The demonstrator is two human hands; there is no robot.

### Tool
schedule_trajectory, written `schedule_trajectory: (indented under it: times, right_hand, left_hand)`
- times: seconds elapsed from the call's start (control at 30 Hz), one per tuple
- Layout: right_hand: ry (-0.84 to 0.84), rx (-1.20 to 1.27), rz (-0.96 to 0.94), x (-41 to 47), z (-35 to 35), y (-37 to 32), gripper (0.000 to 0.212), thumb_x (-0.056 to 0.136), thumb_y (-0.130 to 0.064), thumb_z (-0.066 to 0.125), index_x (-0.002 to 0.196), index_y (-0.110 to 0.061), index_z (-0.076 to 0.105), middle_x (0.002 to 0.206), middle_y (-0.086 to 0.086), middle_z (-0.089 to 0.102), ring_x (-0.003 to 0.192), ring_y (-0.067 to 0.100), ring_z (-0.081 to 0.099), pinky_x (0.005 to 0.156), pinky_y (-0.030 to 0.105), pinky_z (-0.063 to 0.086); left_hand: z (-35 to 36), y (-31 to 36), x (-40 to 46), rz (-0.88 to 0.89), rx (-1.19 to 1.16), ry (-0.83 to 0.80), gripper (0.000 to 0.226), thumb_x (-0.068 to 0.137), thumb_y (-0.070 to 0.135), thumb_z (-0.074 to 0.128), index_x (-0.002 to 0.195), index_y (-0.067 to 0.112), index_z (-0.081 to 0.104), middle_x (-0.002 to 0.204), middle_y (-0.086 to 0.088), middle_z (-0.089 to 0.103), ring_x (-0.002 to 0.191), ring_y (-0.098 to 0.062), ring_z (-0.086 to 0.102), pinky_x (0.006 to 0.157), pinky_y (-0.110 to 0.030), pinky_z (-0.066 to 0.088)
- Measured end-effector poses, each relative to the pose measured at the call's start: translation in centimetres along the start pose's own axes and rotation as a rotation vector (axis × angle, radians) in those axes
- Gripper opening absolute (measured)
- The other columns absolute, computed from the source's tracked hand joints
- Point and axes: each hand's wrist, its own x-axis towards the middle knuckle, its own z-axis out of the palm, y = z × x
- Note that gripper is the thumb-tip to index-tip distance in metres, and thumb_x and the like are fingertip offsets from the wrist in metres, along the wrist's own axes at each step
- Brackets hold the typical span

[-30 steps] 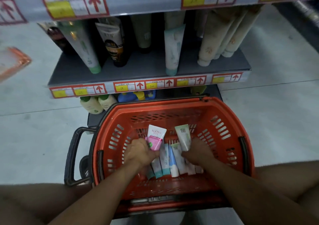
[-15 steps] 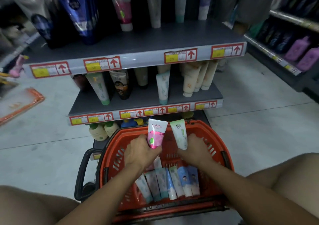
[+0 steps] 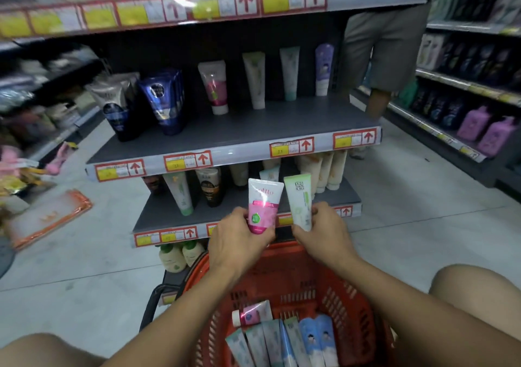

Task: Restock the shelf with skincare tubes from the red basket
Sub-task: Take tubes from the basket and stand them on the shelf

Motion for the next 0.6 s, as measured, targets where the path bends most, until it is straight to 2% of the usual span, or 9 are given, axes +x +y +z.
schedule_trajectory:
  times: [0.13, 0.23, 0.33, 0.43, 0.53, 0.6]
  right_hand:
    - [0.054, 0.04, -0.054, 1.8, -1.9, -2.4, 0.041, 0.069, -0.052, 0.072, 0.099, -0.036, 0.049, 0.097, -0.009, 0.065, 0.086, 0.013, 0.064, 0.067, 0.037, 0.058]
    - [0.093, 0.026, -0.09, 3.4, -3.0, -4.0, 0.042, 0.068, -0.055, 0.07, 0.098, -0.034, 0.05, 0.095, -0.011, 0.064, 0.085, 0.014, 0.064, 0.069, 0.035, 0.055]
    - [0.108, 0.054, -0.136, 5.1, -3.9, -5.6, 0.043, 0.071, -0.053, 0.074, 0.101, -0.033, 0.051, 0.098, -0.011, 0.064, 0.088, 0.011, 0.065, 0.07, 0.037, 0.058]
    - [0.131, 0.095, -0.184, 7.0, -4.6, -7.1, 0.044, 0.072, -0.052, 0.077, 0.104, -0.033, 0.051, 0.101, -0.011, 0.065, 0.09, 0.009, 0.066, 0.073, 0.038, 0.061]
    - [0.16, 0.104, -0.211, 9.0, -5.0, -8.6, 0.045, 0.073, -0.052, 0.079, 0.103, -0.032, 0.052, 0.099, -0.011, 0.066, 0.089, 0.009, 0.066, 0.073, 0.039, 0.061]
    - [0.167, 0.108, -0.223, 10.2, -5.2, -9.6, 0.047, 0.074, -0.052, 0.079, 0.105, -0.032, 0.051, 0.1, -0.011, 0.065, 0.089, 0.009, 0.066, 0.072, 0.039, 0.061]
  left_hand:
    - [-1.6, 1.6, 1.5, 0.027, -0.054, 0.078, 0.051, 0.066, 0.074, 0.067, 0.097, 0.033, 0.065, 0.086, 0.013, 0.072, 0.078, -0.01, 0.069, 0.063, -0.034, 0.055]
    - [-2.6, 2.9, 2.9, 0.039, -0.077, 0.151, 0.053, 0.068, 0.074, 0.067, 0.1, 0.032, 0.066, 0.087, 0.014, 0.072, 0.078, -0.008, 0.068, 0.067, -0.036, 0.059]
    - [-3.6, 3.9, 4.5, 0.037, -0.106, 0.202, 0.052, 0.069, 0.073, 0.067, 0.101, 0.033, 0.067, 0.088, 0.014, 0.072, 0.08, -0.008, 0.069, 0.07, -0.037, 0.06]
    - [-4.7, 4.6, 6.2, 0.042, -0.119, 0.243, 0.049, 0.068, 0.075, 0.068, 0.099, 0.036, 0.064, 0.084, 0.017, 0.071, 0.076, -0.004, 0.067, 0.064, -0.031, 0.058]
    - [-5.9, 5.3, 8.1, 0.069, -0.127, 0.299, 0.046, 0.069, 0.077, 0.067, 0.095, 0.041, 0.056, 0.076, 0.022, 0.062, 0.07, 0.002, 0.058, 0.055, -0.02, 0.044]
    - [-6.4, 5.5, 9.5, 0.082, -0.125, 0.323, 0.048, 0.071, 0.078, 0.067, 0.098, 0.04, 0.057, 0.08, 0.02, 0.063, 0.073, -0.001, 0.06, 0.057, -0.025, 0.048]
